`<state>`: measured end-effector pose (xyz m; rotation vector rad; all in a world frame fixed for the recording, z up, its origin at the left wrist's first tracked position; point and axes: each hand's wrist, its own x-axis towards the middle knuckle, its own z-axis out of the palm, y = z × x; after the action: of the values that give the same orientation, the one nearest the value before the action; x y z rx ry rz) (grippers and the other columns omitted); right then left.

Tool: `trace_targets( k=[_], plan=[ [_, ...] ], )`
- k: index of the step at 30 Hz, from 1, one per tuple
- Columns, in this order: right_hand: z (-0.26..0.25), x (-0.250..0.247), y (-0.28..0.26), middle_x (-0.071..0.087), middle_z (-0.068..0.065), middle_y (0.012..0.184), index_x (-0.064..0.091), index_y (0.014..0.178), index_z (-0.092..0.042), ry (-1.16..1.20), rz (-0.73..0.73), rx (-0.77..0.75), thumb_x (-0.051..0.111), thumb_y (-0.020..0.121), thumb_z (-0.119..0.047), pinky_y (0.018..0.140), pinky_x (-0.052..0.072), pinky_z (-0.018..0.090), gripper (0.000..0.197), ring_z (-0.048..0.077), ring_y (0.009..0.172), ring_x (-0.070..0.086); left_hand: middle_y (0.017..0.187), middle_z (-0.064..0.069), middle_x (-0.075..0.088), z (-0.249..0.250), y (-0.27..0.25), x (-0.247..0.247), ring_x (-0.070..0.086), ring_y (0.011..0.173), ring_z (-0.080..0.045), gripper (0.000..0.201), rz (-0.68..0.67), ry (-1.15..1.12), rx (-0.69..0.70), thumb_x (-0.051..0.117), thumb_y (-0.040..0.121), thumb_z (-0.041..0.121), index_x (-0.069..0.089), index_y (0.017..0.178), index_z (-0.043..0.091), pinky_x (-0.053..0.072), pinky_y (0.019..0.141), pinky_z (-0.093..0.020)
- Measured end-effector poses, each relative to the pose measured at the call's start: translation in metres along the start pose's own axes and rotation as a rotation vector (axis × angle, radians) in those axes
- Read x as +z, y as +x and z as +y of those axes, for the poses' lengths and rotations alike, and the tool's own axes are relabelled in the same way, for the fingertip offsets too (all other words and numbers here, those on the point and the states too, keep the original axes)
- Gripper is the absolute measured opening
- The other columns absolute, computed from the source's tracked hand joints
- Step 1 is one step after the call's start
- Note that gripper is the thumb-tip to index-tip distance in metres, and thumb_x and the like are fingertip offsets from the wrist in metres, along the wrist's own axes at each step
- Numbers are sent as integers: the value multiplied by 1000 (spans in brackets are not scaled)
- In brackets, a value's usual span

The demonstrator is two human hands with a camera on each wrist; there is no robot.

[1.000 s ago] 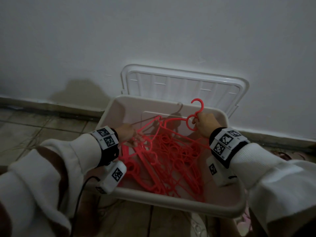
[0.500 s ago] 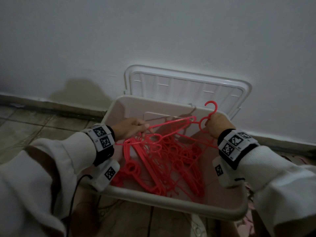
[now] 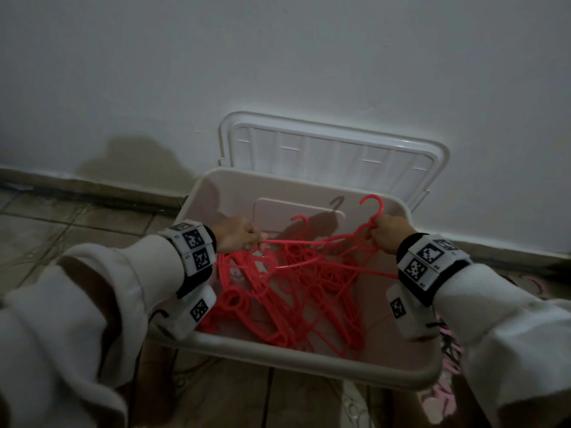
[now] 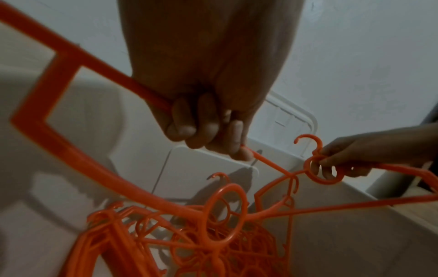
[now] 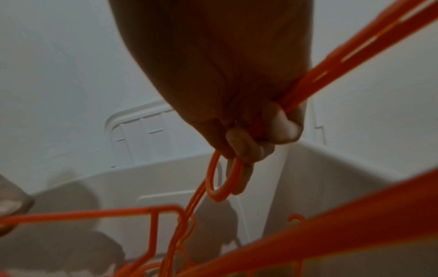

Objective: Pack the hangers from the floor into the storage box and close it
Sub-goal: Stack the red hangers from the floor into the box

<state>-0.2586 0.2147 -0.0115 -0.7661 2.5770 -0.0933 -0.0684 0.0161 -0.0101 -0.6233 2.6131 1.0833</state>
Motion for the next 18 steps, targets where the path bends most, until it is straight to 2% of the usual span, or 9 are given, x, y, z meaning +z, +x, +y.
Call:
trace_targets(
  k=[4, 7, 10, 12, 15, 18],
  plan=[
    [-4, -1, -1, 62, 18, 117, 61, 110, -1, -38, 13, -10, 43, 92, -13, 91, 44, 30, 29, 31, 111, 57, 29, 17, 45, 1, 1, 4, 44, 34, 8, 49, 11, 56, 14, 48, 96, 24, 47, 47, 27, 34, 47, -5],
    [-5, 0, -2, 59, 20, 121, 59, 113, 0, -65, 14, -16, 41, 94, -13, 90, 43, 30, 29, 32, 113, 55, 34, 10, 45, -1, 4, 12, 43, 34, 6, 41, 29, -39, 43, 47, 97, 23, 53, 57, 22, 34, 46, -5],
    [-2, 0, -1, 59, 22, 120, 59, 112, 1, -70, 19, -8, 41, 93, -12, 89, 44, 31, 29, 34, 112, 56, 52, 9, 44, -3, 9, 19, 45, 43, 3, 39, -51, -78, 66, 41, 99, 18, 49, 61, 22, 35, 52, -6],
    [1, 0, -1, 59, 22, 120, 60, 112, 1, -72, 23, -2, 43, 92, -13, 90, 44, 32, 30, 34, 111, 56, 61, 4, 46, -7, 14, 23, 45, 50, 4, 37, -119, -97, 71, 38, 100, 15, 48, 65, 24, 35, 55, -6],
    [4, 1, 0, 60, 21, 120, 61, 112, 1, -76, 12, 0, 41, 94, -14, 91, 44, 32, 31, 34, 112, 56, 62, 5, 48, -12, 18, 26, 46, 47, 9, 33, -175, -83, 69, 40, 98, 10, 50, 70, 24, 35, 56, -6],
    [4, 2, -1, 58, 22, 122, 60, 114, 4, -71, 27, 11, 38, 95, -13, 93, 43, 33, 33, 34, 115, 54, 62, -1, 47, -11, 18, 25, 46, 46, 7, 35, -207, -141, 106, 41, 97, 1, 49, 69, 21, 34, 55, -7]
  ],
)
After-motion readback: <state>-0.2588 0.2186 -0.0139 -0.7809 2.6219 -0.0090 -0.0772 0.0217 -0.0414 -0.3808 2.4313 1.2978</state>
